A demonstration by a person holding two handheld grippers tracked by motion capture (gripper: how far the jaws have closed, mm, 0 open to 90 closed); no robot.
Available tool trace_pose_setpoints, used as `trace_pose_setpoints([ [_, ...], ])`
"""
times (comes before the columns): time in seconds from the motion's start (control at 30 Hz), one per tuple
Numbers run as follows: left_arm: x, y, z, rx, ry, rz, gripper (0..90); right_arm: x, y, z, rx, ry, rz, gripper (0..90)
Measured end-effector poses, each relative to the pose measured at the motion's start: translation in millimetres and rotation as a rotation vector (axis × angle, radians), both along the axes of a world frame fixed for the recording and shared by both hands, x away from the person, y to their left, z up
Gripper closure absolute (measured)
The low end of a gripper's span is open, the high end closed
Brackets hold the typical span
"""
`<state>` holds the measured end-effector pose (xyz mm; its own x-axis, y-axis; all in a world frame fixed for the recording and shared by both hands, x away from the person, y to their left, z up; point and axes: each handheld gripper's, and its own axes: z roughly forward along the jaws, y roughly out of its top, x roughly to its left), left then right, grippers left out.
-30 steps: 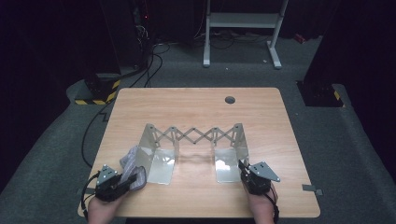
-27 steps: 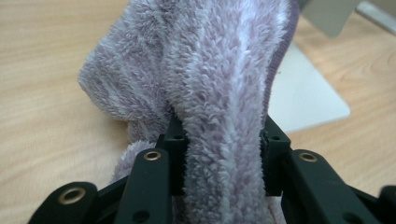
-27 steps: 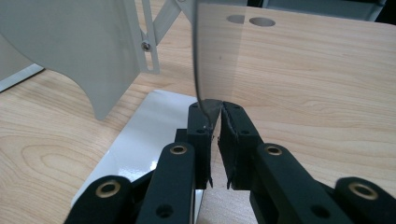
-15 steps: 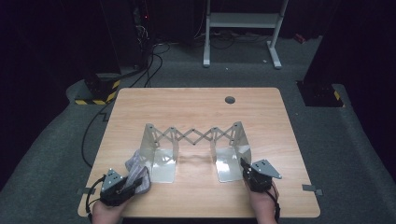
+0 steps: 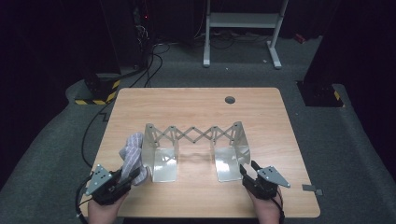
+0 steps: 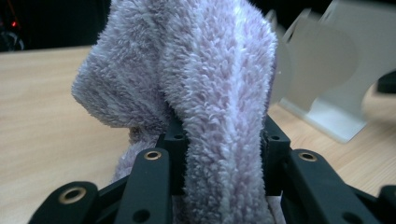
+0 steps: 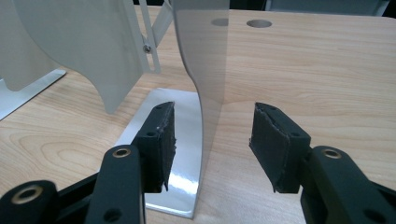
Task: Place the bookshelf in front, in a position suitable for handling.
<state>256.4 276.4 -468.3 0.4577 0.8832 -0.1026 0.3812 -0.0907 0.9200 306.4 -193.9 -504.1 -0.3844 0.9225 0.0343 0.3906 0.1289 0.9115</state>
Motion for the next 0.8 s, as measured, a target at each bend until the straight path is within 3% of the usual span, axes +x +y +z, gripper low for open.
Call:
trace_pose_setpoints([
  [0.03,5.2,-1.4,-14.8,0.014,0.058,-0.001,64.3,-0.9,-0.7,-0.6,-0.001,0.001,-0.001,49.5],
  [0.07,5.2,-1.4,-14.8,0.014,0.058,-0.001,64.3,-0.9,-0.7,-0.6,-0.001,0.001,-0.001,49.5],
  [0.13,11.2,-4.9,-29.0,0.079,0.112,0.007,64.3,-2.3,-2.1,-2.7,-0.017,0.004,0.0,49.3],
  [0.17,11.2,-4.9,-29.0,0.079,0.112,0.007,64.3,-2.3,-2.1,-2.7,-0.017,0.004,0.0,49.3],
  [0.2,19.3,-7.7,-43.1,0.124,0.182,0.007,64.4,-3.1,-3.7,-3.1,-0.016,0.006,0.0,49.2],
  [0.23,19.3,-7.7,-43.1,0.124,0.182,0.007,64.4,-3.1,-3.7,-3.1,-0.016,0.006,0.0,49.2],
  [0.27,23.3,-9.5,-51.8,0.131,0.232,-0.001,64.4,-3.8,-5.1,-2.9,-0.017,0.003,0.002,49.2],
  [0.33,23.8,-10.3,-53.4,0.134,0.239,0.007,64.4,-4.6,-6.1,-2.6,-0.015,0.002,0.001,49.1],
  [0.4,20.6,-8.8,-47.0,0.094,0.214,0.013,64.4,-5.3,-7.4,-2.3,-0.012,0.003,-0.005,49.2],
  [0.53,5.5,-8.1,-17.3,0.05,0.084,0.032,64.4,-6.1,-9.7,-2.1,-0.009,0.005,-0.016,49.2],
  [0.57,5.5,-8.1,-17.3,0.05,0.084,0.032,64.4,-6.2,-10.0,-2.0,-0.008,0.004,-0.018,49.1],
  [0.6,-2.0,-7.1,-1.5,0.028,0.019,0.042,64.3,-6.2,-10.1,-1.9,-0.008,0.004,-0.02,49.2],
  [0.67,-7.8,-6.0,11.7,0.01,-0.031,0.043,64.3,-6.0,-10.0,-1.8,-0.008,0.005,-0.021,49.2],
  [0.8,-11.9,-8.6,18.6,0.026,-0.05,0.045,64.2,-5.4,-9.6,-2.0,-0.009,0.005,-0.02,49.2],
])
